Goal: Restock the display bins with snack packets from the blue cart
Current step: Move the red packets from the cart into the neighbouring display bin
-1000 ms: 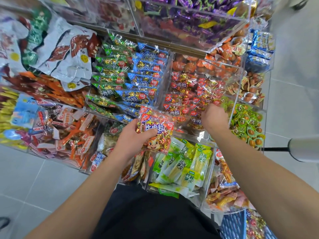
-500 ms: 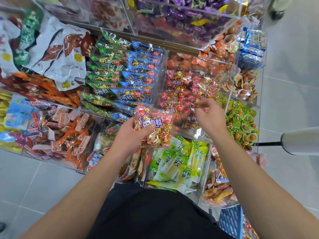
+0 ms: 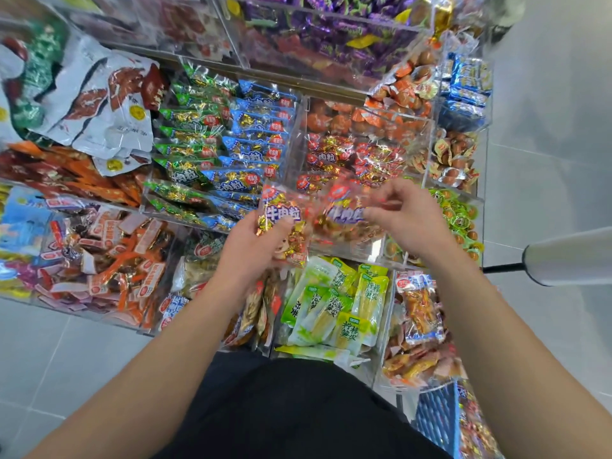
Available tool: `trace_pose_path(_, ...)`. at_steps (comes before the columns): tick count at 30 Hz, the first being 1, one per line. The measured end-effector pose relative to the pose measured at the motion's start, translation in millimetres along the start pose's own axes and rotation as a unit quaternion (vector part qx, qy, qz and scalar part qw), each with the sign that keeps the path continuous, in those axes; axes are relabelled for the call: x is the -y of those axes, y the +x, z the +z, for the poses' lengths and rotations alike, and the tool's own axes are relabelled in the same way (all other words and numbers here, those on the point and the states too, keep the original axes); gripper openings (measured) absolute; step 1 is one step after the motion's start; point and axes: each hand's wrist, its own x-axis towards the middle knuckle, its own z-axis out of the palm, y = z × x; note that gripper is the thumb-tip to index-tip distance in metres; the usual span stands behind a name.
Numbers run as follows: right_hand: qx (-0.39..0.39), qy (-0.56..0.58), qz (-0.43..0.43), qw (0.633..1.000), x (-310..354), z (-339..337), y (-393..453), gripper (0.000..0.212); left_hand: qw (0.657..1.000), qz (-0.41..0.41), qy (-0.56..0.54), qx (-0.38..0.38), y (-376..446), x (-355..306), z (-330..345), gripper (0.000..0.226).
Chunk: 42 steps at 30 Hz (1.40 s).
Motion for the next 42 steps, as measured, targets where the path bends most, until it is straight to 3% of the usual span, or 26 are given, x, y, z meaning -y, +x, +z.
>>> trace_pose_path(4, -0.09, -0.117, -0.026, 0.989, -13.5, -31.8, 15.2, 0.017, 0.998, -0.014, -0.053, -0.022, 3.6, 1.7, -5.4, 0.009)
trace_pose_path(6, -0.1, -0.206, -0.04, 0.973, -15.8, -33.3, 22.9, 0.023, 0.998, -0.014, -0.061, -0.014, 4.5, 3.5, -5.6, 0.005)
trace_pose_path(11, -0.037, -0.382, -0.068, 0.921, -21.4, -2.7, 39.4, 0.027, 0.998, -0.019, -0.053, -0.002, 1.6, 6.5, -4.5, 0.016)
trace_pose_path(17, 0.015, -0.396, -0.03, 0.918, -48.8, 32.9, 47.9, 0.024, 0.998, -0.025, -0.062, -0.005, 3.1, 8.9, -8.3, 0.014)
trace_pose_path(25, 0.007, -0.546, -0.074, 0.835, -64.9, 47.8, 58.9, 0.033, 0.999, -0.018, -0.048, -0.005, 4.7, 12.6, -11.6, 0.01)
trace_pose_path(27, 0.021, -0.535, -0.062, 0.842, -64.0, 49.6, 57.5, 0.036, 0.999, -0.018, -0.042, -0.004, 4.7, 15.5, -13.1, 0.01)
trace_pose_path(30, 0.018, -0.446, -0.006, 0.895, -57.6, 52.0, 57.2, 0.034, 0.998, -0.031, -0.046, -0.005, 4.7, 19.7, -13.9, 0.012)
trace_pose_path(34, -0.008, -0.285, 0.016, 0.958, -48.6, 51.3, 50.2, 0.017, 0.998, -0.041, -0.052, -0.008, 5.6, 22.0, -14.5, 0.014)
trace_pose_path(39, -0.079, -0.311, -0.02, 0.947, -38.7, 30.3, 45.3, 0.023, 0.997, -0.043, -0.065, -0.01, 5.8, 19.5, -15.2, 0.013)
trace_pose_path(42, -0.054, -0.367, -0.013, 0.928, -36.3, 25.7, 47.4, 0.026, 0.996, -0.048, -0.067, -0.013, 5.8, 19.0, -14.7, 0.012)
